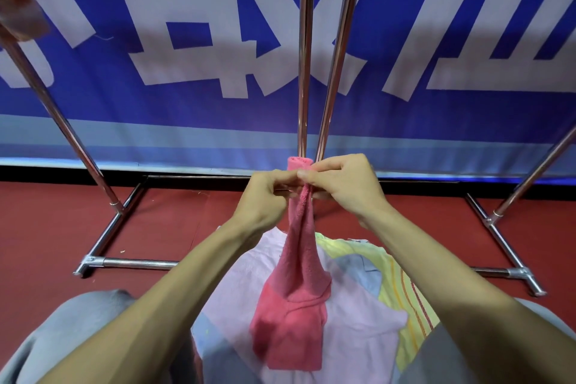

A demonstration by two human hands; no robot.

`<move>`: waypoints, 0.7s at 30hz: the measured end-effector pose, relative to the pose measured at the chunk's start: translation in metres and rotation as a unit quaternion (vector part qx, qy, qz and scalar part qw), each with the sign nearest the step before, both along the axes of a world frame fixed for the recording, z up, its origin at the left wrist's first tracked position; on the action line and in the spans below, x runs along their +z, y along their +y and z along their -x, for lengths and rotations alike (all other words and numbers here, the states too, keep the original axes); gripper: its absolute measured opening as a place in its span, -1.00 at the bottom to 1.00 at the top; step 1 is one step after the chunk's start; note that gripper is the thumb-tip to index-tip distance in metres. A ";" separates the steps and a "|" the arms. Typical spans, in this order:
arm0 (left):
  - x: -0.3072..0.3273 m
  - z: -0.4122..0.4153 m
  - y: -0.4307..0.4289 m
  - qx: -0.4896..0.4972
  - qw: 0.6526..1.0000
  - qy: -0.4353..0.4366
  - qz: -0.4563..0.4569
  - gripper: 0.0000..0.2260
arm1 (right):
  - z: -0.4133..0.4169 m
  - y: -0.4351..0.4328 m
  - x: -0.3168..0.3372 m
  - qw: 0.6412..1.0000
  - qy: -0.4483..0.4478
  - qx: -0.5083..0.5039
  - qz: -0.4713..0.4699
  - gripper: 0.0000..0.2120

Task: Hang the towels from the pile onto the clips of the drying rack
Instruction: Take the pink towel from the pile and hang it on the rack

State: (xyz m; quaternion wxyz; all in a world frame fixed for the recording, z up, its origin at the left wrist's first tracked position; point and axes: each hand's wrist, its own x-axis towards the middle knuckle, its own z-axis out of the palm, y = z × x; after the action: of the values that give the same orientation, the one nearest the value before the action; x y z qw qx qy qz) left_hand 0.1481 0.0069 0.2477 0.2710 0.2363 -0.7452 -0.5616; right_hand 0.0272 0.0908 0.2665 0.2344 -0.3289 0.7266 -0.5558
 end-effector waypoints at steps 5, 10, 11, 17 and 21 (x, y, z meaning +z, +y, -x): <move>0.000 -0.007 -0.006 -0.004 0.999 -0.020 -0.047 -0.36 | 0.007 0.003 0.003 0.999 0.026 0.035 -0.017 -0.97; 0.020 -0.023 -0.026 0.044 0.995 -0.057 0.062 -0.49 | 0.011 0.013 0.020 0.987 0.034 0.153 0.019 -0.89; 0.021 -0.027 -0.032 0.024 0.993 -0.069 0.090 -0.36 | 0.013 0.015 0.023 0.983 0.049 0.177 0.023 -0.88; 0.030 -0.027 -0.027 -0.092 0.993 -0.037 0.068 -0.82 | 0.017 0.020 0.026 0.970 0.090 0.223 0.030 -0.87; 0.025 -0.021 -0.022 -0.056 0.996 -0.020 0.070 -0.90 | 0.020 0.017 0.023 0.971 0.142 0.191 0.037 -0.80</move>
State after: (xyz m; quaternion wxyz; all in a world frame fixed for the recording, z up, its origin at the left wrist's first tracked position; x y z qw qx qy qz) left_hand 0.1693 -0.0156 0.2727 0.2400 0.1857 -0.7998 -0.5179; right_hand 0.0072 0.1081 0.2891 0.2186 -0.5455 0.6552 -0.4747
